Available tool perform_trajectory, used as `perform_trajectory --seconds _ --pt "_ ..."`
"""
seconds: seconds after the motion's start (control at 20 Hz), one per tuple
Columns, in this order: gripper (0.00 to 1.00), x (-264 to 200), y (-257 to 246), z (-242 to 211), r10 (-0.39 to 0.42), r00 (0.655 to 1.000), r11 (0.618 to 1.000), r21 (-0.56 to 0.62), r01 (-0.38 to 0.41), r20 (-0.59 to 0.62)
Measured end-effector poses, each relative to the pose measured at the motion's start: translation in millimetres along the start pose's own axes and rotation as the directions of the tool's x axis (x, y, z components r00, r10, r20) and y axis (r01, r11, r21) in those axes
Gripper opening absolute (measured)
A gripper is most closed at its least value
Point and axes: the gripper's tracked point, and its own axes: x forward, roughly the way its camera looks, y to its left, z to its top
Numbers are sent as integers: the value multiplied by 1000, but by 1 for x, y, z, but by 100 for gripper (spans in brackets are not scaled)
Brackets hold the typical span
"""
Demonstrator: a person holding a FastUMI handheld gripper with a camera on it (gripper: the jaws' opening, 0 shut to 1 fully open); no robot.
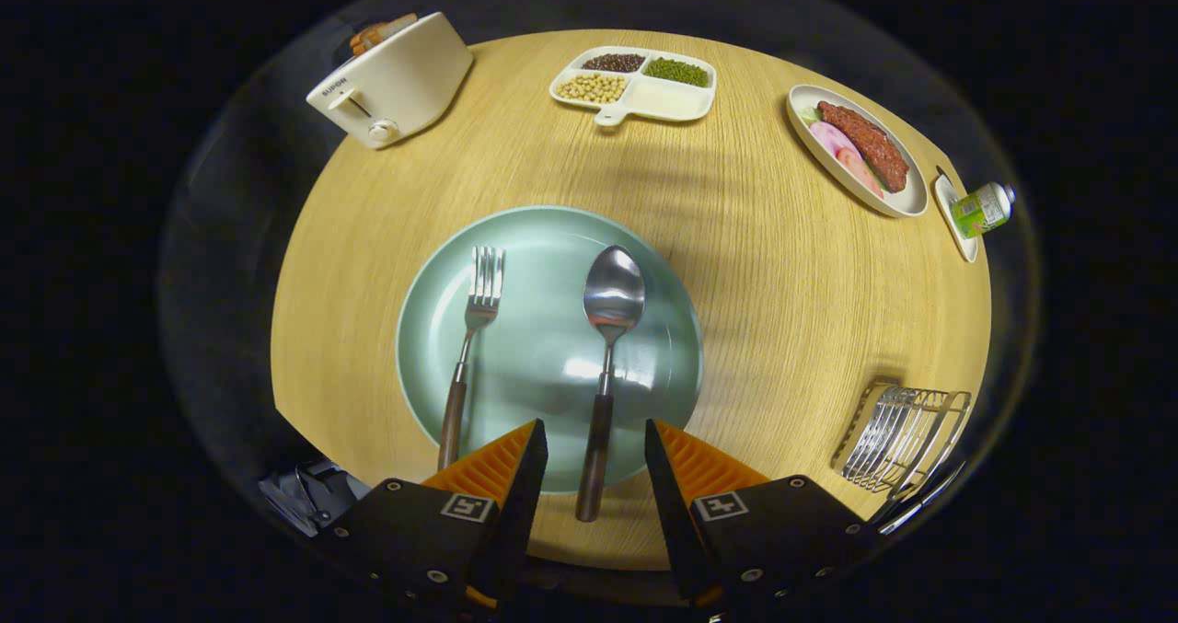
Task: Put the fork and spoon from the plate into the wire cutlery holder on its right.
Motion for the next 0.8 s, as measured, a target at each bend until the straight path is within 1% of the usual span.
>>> perform_trajectory --seconds 0.05,0.15,0.3,0.4,0.5,0.7,0.8 --pt "63 7 -1 1 -13 1000 1000 -2 12 -13" --pt "55 16 -1 -1 -22 999 1000 9 23 -45" --pt "36 28 3 -2 -21 997 999 23 23 -69" --pt "24 31 1 -2 -36 997 999 30 38 -73" --pt "17 32 4 1 -27 997 999 43 30 -68" --pt "8 31 1 4 -18 999 1000 22 19 -30" --pt "6 28 -1 4 -6 1000 1000 17 6 -10"
